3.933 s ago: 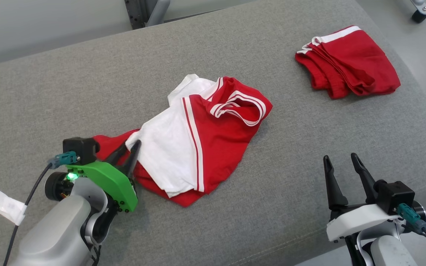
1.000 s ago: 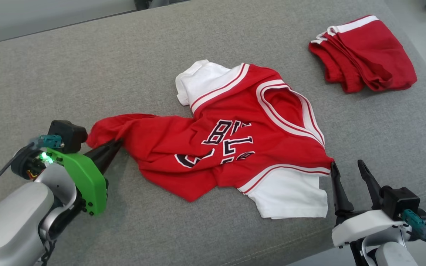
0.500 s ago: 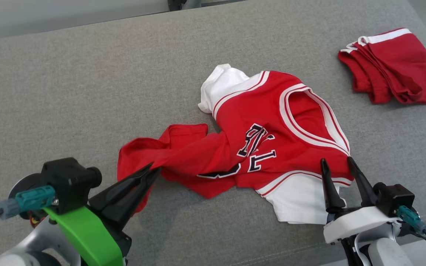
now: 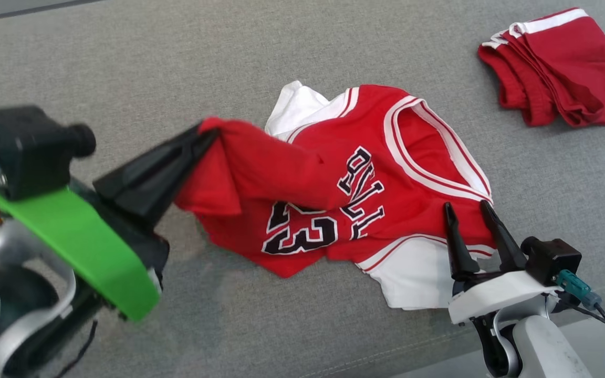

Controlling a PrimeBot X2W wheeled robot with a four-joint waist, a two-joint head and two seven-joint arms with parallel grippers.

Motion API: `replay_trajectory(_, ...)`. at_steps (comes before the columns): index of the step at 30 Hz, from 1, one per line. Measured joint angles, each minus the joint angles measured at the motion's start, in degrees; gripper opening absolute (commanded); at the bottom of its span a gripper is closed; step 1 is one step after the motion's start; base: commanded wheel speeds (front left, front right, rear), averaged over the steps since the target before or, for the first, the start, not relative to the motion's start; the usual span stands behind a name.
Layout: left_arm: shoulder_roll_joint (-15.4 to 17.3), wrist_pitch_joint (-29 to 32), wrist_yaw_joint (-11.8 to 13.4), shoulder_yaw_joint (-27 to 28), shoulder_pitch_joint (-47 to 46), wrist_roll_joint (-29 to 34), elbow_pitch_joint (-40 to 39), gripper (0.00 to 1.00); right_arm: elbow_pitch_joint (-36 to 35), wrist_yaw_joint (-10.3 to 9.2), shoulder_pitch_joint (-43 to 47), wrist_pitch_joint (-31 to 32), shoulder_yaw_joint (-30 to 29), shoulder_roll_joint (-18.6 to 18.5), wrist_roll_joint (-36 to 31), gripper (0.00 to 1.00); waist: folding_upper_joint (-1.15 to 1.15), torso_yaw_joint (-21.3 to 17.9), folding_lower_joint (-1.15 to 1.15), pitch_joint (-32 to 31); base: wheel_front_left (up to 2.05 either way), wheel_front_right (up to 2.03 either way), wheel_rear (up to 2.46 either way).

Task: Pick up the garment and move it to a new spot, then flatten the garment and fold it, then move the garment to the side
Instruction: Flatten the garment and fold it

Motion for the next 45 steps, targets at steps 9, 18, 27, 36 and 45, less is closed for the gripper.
replay_trajectory(9, -9.79, 3.59, -7.89, 0.89, -16.11, -0.48, 25.31, 0.00, 0.18, -0.01, -2.52, 0.00, 1.58, -0.04, 1.22, 1.00, 0.00, -2.84, 0.00, 3.59, 0.00, 0.00, 0.00)
replay_trajectory(18, -15.41, -0.20, -13.96, -1.68, -25.37, 7.02, 53.08, 0.00, 0.34, 0.00, -4.50, 0.00, 3.61, -0.02, 2.70, 1.00, 0.00, -7.72, 0.00, 6.49, 0.00, 0.00, 0.00)
replay_trajectory(27, -18.57, -9.93, -18.66, -3.61, -23.77, 10.98, 69.78, 0.00, 0.59, 0.00, -4.04, 0.00, 2.59, -0.05, 2.44, 1.00, 0.00, -10.69, 0.00, 7.44, 0.00, 0.00, 0.00)
replay_trajectory(36, -19.83, -18.86, -19.84, -2.75, -17.58, 10.24, 69.62, 1.00, 0.65, 0.00, -3.13, 0.00, 0.53, 0.04, -0.46, 1.00, 0.00, -7.82, 0.00, 5.04, 0.00, 0.00, 0.00)
replay_trajectory(45, -17.33, -25.06, -9.24, -2.54, 2.65, 7.09, 47.11, 1.00, 0.09, 0.00, -0.18, 0.00, -2.09, -0.01, -2.61, 1.00, 0.00, -4.90, 0.00, 0.53, 0.00, 0.00, 0.00)
